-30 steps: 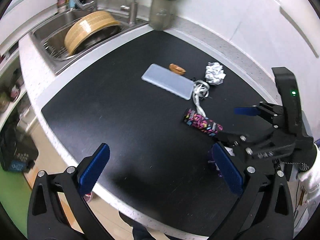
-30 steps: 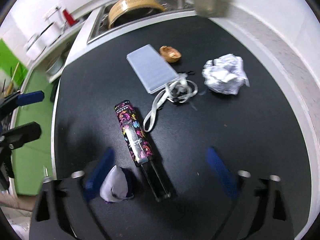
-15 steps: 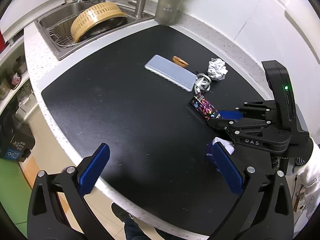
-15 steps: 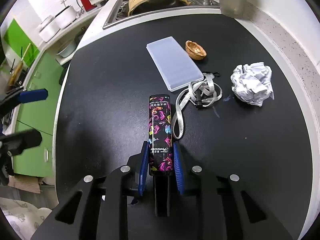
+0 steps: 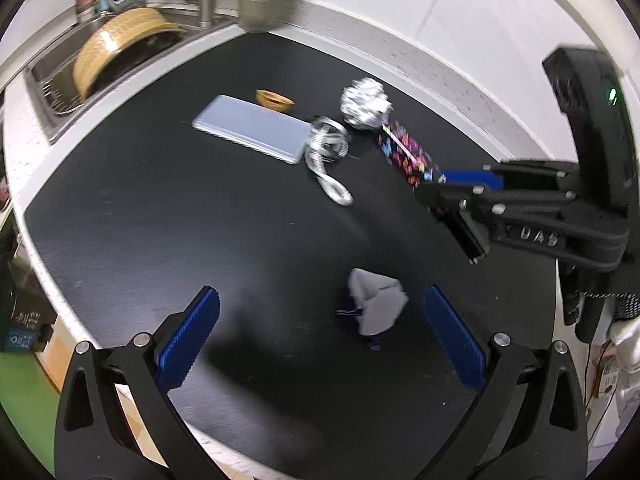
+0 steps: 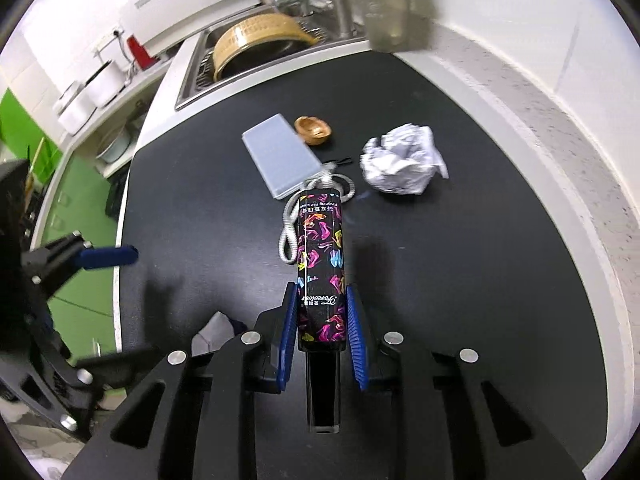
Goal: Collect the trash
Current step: 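Grasp the patterned tube with the right gripper while the left gripper grasps the white tissue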
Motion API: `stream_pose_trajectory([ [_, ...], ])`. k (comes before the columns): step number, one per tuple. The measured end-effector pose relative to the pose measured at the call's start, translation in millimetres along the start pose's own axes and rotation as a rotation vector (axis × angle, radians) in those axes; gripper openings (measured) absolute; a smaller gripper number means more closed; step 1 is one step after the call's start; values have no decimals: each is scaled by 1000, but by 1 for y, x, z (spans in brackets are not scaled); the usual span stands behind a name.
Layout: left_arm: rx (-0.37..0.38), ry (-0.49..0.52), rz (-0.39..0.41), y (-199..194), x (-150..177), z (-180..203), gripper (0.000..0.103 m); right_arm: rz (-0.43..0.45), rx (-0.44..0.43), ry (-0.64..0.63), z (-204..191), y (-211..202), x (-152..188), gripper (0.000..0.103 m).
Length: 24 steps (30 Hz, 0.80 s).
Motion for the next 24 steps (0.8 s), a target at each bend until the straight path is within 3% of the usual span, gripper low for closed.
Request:
stream_pose_trajectory([
  [10,27,64,-52,33,10,26,97,15,12,56,20,-10,10,23],
  [12,31,69,-70,38,14,28,62,15,12,63,22,-10,12,23],
  [13,32,67,-77,39,15,27,57,15,11,66,22,-10,12,23],
  [15,35,64,-86,42,18,26,32,17,11,71,22,-11,14,23],
  [18,31,67,-68,38,17,24,23,23,11,76,22,-14,13,23],
  [24,25,71,-29,17,9,14,20,42,23,81,15,-20,8,23],
])
Point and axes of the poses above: each gripper's, at about its wrist camera, not at the fingertips, and y roughly the way its jaws point, z to its right, x to its underside, the point moved 6 cm from there along y, roughly the way its jaws point, and after that the axes turned 8 degrees about x, right-handed, at the moved point
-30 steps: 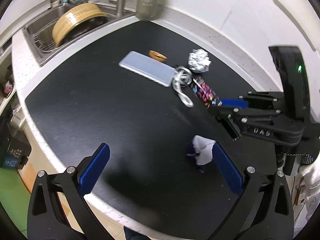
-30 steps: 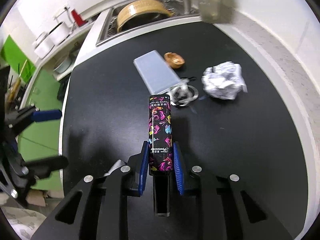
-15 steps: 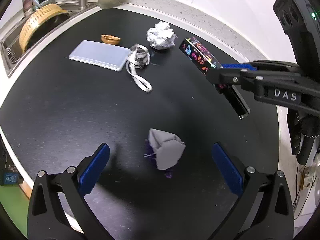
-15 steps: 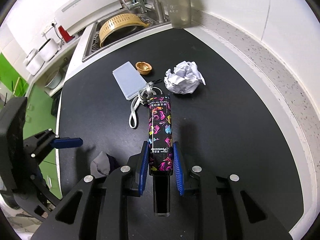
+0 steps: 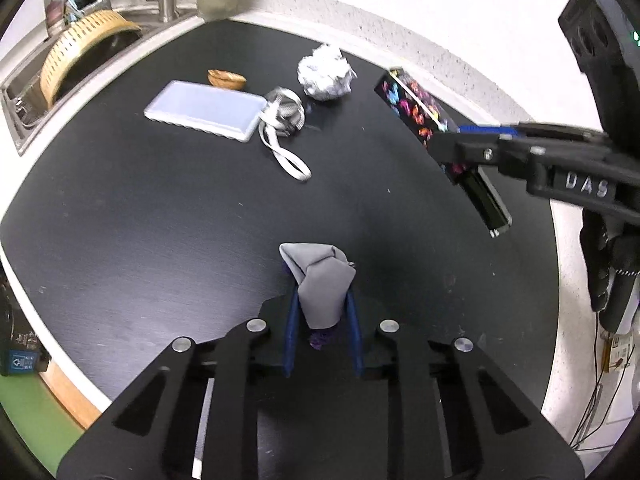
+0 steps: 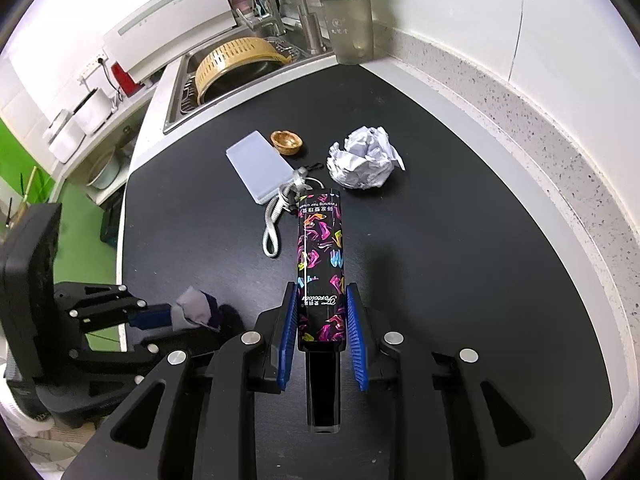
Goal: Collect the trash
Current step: 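Grasp the patterned tube with the right gripper while the left gripper grasps the white tissue, then carry the tube and tissue over the pink wastebasket with both grippers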
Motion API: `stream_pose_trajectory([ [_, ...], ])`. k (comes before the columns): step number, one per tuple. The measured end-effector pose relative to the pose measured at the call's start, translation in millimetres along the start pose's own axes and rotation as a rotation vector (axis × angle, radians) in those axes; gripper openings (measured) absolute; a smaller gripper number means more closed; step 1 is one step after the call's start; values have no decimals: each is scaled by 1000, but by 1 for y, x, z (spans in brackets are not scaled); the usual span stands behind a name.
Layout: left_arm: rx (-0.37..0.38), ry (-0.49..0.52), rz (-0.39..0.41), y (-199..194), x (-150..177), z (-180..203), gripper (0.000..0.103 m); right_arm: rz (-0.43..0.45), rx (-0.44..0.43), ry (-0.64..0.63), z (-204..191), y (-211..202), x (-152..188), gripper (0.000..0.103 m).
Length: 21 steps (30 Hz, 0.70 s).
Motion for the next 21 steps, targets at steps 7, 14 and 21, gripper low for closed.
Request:
stream_pose_trajectory([
  [7,-34,-6,62,-53,-5,-19,20,35,-13,-31,-35,-19,-9,23],
  [14,-101,-43,130,-119,11,-60,20,85,-56,-98,-101,-43,-25,23],
  [21,-198,-151,193,-186,55,-128,20,120,-152,-219,-202,-52,-41,23],
])
Point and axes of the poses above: each gripper's, at about its wrist camera, not at the fingertips, and y roughly the way its jaws point, z to its right, x to its underside, the point moved 6 cm from there along y, roughly the way its jaws point, and after that the axes turned 8 degrees about x, right-handed, at the moved point
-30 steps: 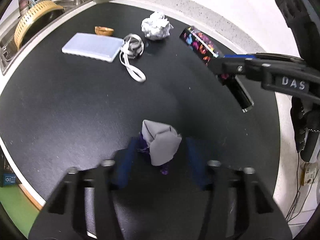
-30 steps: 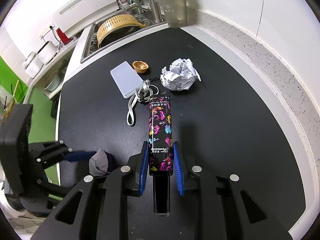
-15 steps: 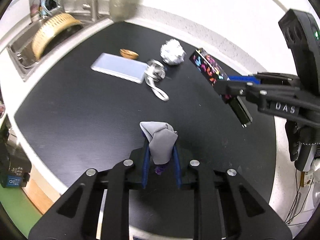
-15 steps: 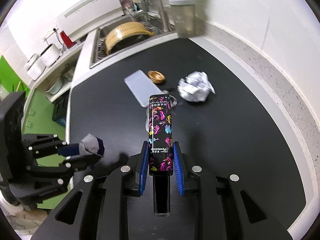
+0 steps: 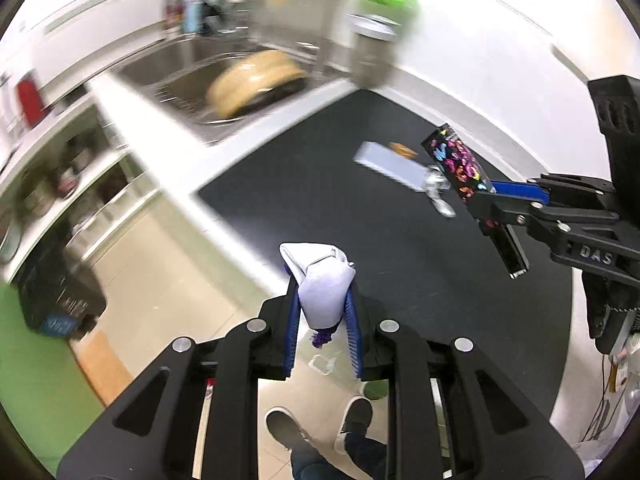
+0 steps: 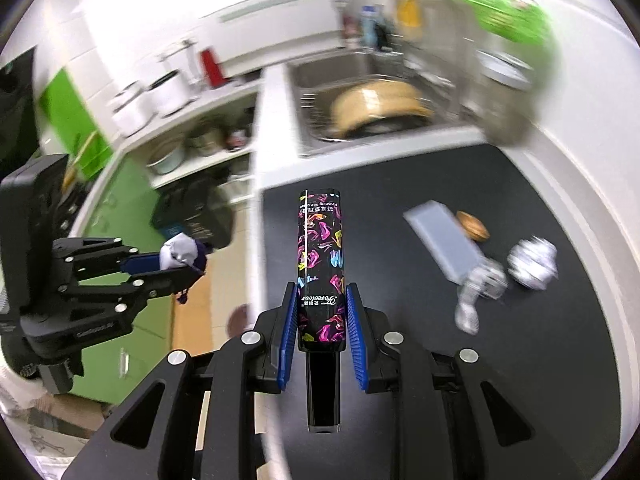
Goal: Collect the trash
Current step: 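Carry the tube and tissue over the pink wastebasket with both grippers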
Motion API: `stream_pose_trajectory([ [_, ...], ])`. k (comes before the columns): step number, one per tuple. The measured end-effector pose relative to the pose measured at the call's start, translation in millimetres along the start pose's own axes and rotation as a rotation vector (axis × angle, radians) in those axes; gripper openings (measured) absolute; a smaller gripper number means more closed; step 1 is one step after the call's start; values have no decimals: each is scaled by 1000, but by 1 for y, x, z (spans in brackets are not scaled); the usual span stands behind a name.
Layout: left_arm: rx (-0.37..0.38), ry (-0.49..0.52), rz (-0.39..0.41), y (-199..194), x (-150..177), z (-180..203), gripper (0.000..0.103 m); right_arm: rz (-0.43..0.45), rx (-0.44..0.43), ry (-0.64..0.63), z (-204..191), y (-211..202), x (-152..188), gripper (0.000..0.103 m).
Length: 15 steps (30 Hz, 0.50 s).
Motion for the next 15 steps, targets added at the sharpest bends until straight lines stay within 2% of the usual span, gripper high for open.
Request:
stream_pose_trajectory([
  [8,-141,-220,34,-55,62,-123,20,-52,-154,-185,-133,61,-24,23],
  [15,-209,-377,30,-56,121,-216,20,-140,-264,-318,-237,143,-20,23],
])
Point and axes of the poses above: each gripper's, at about its wrist camera, not at the fingertips, and y roughly the way its jaws point, z to its right, x to its underside, the point moved 6 cm from there along y, roughly the way its jaws point, and after that the axes turned 8 degrees about x, right-handed, at the moved point
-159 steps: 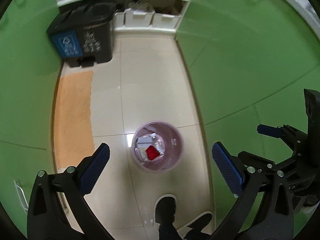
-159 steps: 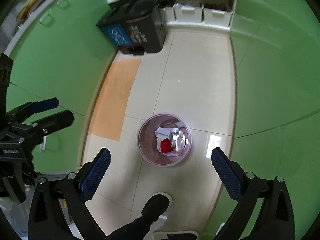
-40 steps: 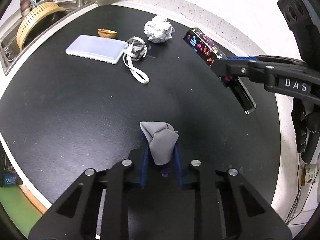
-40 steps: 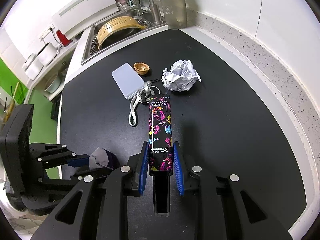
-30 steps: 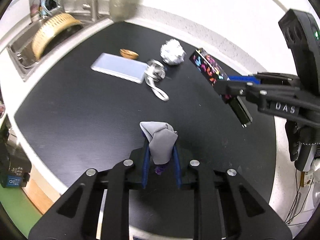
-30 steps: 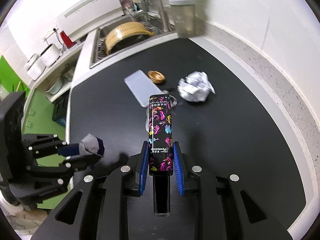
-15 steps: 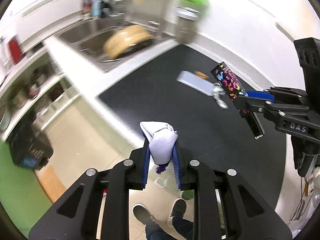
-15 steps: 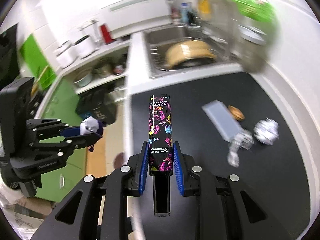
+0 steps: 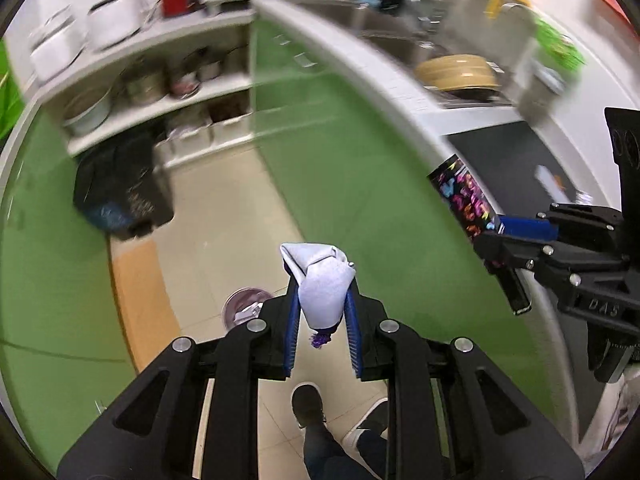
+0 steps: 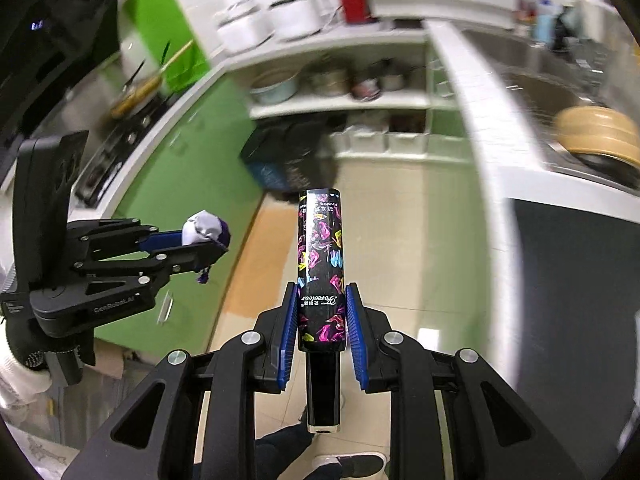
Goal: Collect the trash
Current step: 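Carry the tube and tissue over the pink wastebasket with both grippers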
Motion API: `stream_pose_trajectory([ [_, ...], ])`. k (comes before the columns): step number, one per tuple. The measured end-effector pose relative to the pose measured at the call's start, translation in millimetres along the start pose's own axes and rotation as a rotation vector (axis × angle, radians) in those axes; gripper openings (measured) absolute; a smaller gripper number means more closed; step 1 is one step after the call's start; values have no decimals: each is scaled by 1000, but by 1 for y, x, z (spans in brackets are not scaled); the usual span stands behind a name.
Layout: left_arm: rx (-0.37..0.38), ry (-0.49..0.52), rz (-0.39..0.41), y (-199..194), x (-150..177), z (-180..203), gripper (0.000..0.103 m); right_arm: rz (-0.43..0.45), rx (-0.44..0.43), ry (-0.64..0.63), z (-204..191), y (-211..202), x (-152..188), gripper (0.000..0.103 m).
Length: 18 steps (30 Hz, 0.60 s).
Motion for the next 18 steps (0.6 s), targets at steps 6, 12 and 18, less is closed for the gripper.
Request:
stream_pose_trajectory([
  [6,-12,-103,-54,74,32,-81,20,-103,-29,-87,-41,111,-2,23],
  [12,-1,-174,-115,173,75,-149,20,-189,-26,-105,-52,228,18,23],
  [18,13,-229,-135,256,108,-204,24,-249,-28,-108,-52,315,47,23],
])
Point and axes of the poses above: each gripper's, at about its wrist camera, not at the fingertips, and y roughly the way its jaws point, z to its right, x to its underside, the point moved 6 cm from there along y, roughly the way its jaws point, and after that the axes turned 8 degrees about x, right-handed, at the moved point
